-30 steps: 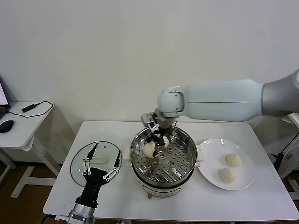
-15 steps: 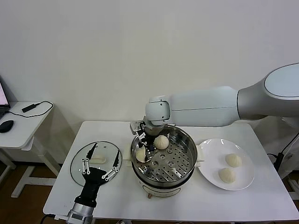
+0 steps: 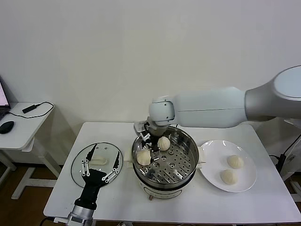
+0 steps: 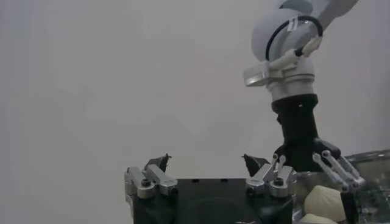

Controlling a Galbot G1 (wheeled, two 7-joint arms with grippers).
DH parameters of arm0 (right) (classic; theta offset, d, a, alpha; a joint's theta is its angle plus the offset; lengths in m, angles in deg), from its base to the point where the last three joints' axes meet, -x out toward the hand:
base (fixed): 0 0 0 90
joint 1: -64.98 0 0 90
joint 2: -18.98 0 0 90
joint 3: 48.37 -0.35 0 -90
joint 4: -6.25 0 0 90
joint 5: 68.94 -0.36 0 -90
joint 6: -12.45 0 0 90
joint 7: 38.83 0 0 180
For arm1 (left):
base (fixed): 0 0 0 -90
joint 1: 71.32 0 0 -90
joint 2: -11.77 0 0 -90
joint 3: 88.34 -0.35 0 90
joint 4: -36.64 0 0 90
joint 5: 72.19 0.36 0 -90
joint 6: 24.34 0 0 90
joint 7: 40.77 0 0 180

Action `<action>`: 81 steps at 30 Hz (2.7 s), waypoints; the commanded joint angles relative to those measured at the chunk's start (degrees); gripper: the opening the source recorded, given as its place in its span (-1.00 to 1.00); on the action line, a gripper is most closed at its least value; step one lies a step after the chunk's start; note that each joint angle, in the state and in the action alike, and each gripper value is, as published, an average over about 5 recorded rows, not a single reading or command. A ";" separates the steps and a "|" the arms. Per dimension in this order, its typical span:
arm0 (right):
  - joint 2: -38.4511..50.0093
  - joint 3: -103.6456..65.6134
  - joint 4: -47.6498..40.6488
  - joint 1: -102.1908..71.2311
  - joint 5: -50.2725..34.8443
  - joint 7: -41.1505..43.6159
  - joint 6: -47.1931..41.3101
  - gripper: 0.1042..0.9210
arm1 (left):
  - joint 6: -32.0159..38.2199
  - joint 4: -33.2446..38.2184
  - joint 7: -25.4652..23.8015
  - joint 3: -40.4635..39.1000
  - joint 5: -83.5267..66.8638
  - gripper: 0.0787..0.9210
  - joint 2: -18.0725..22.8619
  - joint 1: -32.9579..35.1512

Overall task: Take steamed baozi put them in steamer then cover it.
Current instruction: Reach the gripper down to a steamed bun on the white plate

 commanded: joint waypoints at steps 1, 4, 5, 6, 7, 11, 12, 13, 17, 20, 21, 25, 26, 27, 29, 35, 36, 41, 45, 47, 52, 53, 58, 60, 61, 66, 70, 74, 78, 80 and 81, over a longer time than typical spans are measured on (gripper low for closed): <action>18.59 -2.42 4.11 8.95 8.51 14.03 4.69 0.76 | 0.00 0.21 -0.02 -0.30 0.12 0.77 -0.17 -0.07; 25.70 -0.83 3.48 11.12 12.29 17.30 8.12 0.76 | 0.04 0.16 -0.04 -0.51 0.21 0.77 -0.29 -0.12; 28.02 -0.18 3.15 11.40 13.54 18.00 9.26 0.76 | 0.05 0.15 -0.04 -0.55 0.23 0.77 -0.29 -0.12; 30.26 0.45 2.78 11.42 14.90 18.43 10.48 0.76 | 0.07 0.15 -0.05 -0.60 0.25 0.77 -0.29 -0.12; 32.11 0.74 2.35 11.00 16.35 18.71 11.62 0.76 | 0.09 0.15 -0.05 -0.63 0.27 0.77 -0.28 -0.11; 38.44 0.48 -0.48 5.59 20.24 19.04 14.91 0.76 | 0.15 0.31 -0.07 -0.78 0.44 0.77 -0.04 -0.03; 39.64 0.39 -1.39 3.89 21.22 18.98 15.68 0.76 | 0.14 0.38 -0.07 -0.80 0.49 0.77 0.06 0.01; 40.54 0.32 -2.20 2.39 22.23 18.94 16.45 0.76 | 0.13 0.45 -0.07 -0.80 0.55 0.77 0.15 0.04; 43.00 -1.99 -4.92 -4.23 26.20 18.23 19.03 0.76 | 0.15 0.68 -0.07 -0.43 0.75 0.77 0.54 0.46; 43.89 -5.32 -6.69 -10.44 28.77 16.81 20.39 0.76 | 0.35 0.53 -0.06 -0.02 1.00 0.77 0.73 0.86; 43.96 -6.35 -7.23 -12.59 29.23 16.11 20.58 0.76 | 0.45 0.47 -0.05 0.11 1.10 0.77 0.78 0.97; 43.24 -10.71 -9.28 -21.27 29.87 13.41 20.63 0.76 | 0.66 0.52 -0.02 0.57 1.33 0.77 0.98 1.38; 42.85 -11.84 -9.87 -23.11 30.12 13.01 20.63 0.76 | 0.66 0.54 -0.02 0.68 1.35 0.77 1.03 1.48; 42.41 -12.94 -10.49 -24.66 30.47 12.70 20.62 0.76 | 0.66 0.53 -0.02 0.77 1.39 0.77 1.08 1.55; 41.59 -15.15 -11.54 -27.28 31.24 12.48 20.60 0.76 | 0.66 0.47 -0.01 0.97 1.49 0.77 1.19 1.70; 39.97 -19.57 -12.50 -32.89 33.19 11.40 20.34 0.76 | 0.89 -0.10 0.03 1.35 1.84 0.77 1.39 1.97; 39.74 -19.88 -12.56 -33.43 33.39 10.89 20.30 0.76 | 0.94 -0.18 0.04 1.37 1.90 0.77 1.39 2.00; 38.78 -21.43 -13.14 -35.75 34.37 8.98 20.10 0.76 | 0.94 -0.01 0.06 1.37 2.04 0.77 1.50 2.12; 38.62 -22.54 -13.48 -37.02 35.17 8.40 19.88 0.76 | 1.10 -0.21 0.09 1.20 2.46 0.77 1.61 2.19; 38.64 -23.06 -13.51 -37.60 35.43 7.97 19.68 0.76 | 1.22 -0.38 0.10 1.05 2.62 0.77 1.63 2.21; 38.60 -23.71 -13.22 -38.20 35.23 6.82 18.96 0.76 | 1.21 -0.28 0.12 0.91 2.61 0.77 1.61 2.14; 38.57 -23.78 -13.20 -38.22 35.11 6.54 18.84 0.76 | 1.19 -0.26 0.13 0.92 2.61 0.77 1.60 2.12; 38.38 -23.91 -13.34 -38.23 34.80 5.59 18.55 0.76 | 1.18 -0.40 0.18 1.11 2.60 0.77 1.51 2.07; 38.30 -23.87 -13.33 -38.21 34.70 5.38 18.45 0.76 | 1.18 -0.42 0.20 1.19 2.58 0.77 1.47 2.06; 38.26 -23.83 -13.33 -38.20 34.72 5.35 18.43 0.75 | 1.17 -0.39 0.21 1.21 2.57 0.77 1.47 2.05; 38.14 -23.69 -13.12 -38.02 34.67 5.37 18.21 0.67 | 1.17 -0.19 0.21 1.13 2.56 0.77 1.42 2.09; 38.42 -22.89 -12.24 -36.01 34.31 5.66 18.03 0.50 | 1.27 -0.20 0.22 1.04 2.57 0.77 1.33 2.14; 39.23 -19.86 -9.88 -29.64 32.78 7.73 18.01 0.34 | 1.38 -0.21 0.25 0.93 2.58 0.77 1.14 2.20; 38.33 -14.64 -6.98 -17.81 30.41 11.11 20.61 0.31 | 1.46 -0.05 0.27 0.67 2.55 0.77 0.66 2.17; 36.42 -10.78 -5.17 -10.27 28.87 12.18 23.18 0.30 | 1.54 0.10 0.29 0.45 2.50 0.77 0.40 2.13; 35.16 -9.05 -4.15 -6.61 28.06 12.64 24.79 0.30 | 1.58 0.20 0.30 0.32 2.48 0.77 0.30 2.11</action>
